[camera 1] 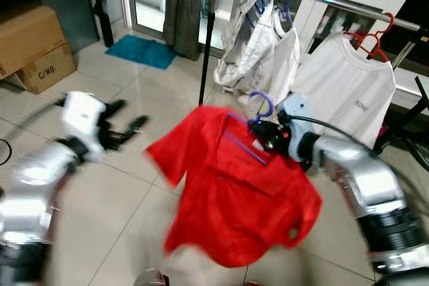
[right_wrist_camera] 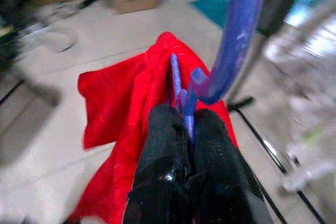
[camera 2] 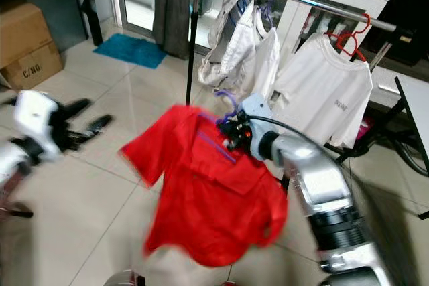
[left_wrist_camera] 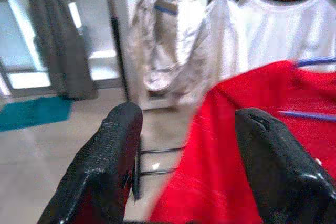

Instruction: Hang hanger

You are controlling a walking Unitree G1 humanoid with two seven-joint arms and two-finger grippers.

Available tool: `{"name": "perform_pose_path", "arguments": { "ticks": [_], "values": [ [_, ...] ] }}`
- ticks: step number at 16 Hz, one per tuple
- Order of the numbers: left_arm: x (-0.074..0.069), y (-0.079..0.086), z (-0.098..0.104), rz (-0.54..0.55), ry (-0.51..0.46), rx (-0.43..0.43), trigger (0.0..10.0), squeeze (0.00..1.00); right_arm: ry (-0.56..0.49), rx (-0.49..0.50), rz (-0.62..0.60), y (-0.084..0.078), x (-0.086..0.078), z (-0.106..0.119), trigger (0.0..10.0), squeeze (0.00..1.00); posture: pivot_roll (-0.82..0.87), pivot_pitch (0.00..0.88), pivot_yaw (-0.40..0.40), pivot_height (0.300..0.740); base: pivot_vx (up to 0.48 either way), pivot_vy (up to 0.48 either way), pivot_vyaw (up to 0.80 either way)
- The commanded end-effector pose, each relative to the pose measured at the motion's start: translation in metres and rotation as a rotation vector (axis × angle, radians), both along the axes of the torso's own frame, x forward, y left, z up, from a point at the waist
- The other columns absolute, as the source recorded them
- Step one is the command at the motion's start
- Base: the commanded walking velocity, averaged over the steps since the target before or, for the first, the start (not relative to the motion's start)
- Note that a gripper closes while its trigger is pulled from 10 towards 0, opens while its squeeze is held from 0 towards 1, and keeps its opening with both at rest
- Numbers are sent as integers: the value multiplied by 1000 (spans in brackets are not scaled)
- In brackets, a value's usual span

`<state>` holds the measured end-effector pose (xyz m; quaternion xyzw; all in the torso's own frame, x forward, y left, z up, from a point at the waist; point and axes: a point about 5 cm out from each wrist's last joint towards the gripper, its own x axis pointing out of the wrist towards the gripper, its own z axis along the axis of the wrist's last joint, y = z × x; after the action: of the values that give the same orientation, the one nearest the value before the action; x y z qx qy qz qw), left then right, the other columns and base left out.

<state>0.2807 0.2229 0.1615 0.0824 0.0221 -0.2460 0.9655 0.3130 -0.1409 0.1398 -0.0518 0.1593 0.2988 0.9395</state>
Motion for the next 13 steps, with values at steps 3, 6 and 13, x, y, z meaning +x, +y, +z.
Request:
{"name": "perform_pose_path", "arguments": {
  "ticks": [3,6,13],
  "values": [
    [-2,-20,-19,101,47,-9,10000,0,-27,33,-172,-11,-5,-6,10000,0,34,0,-94,740,0,0,0],
    [16,-42,-9,21,41,-56,10000,1000,-71,153,-31,14,-13,9,10000,0,29,0,-89,740,0,0,0],
    [41,-95,-17,-146,43,96,10000,0,-73,227,101,37,-20,24,10000,0,12,0,-92,740,0,0,0]
  ]
}}
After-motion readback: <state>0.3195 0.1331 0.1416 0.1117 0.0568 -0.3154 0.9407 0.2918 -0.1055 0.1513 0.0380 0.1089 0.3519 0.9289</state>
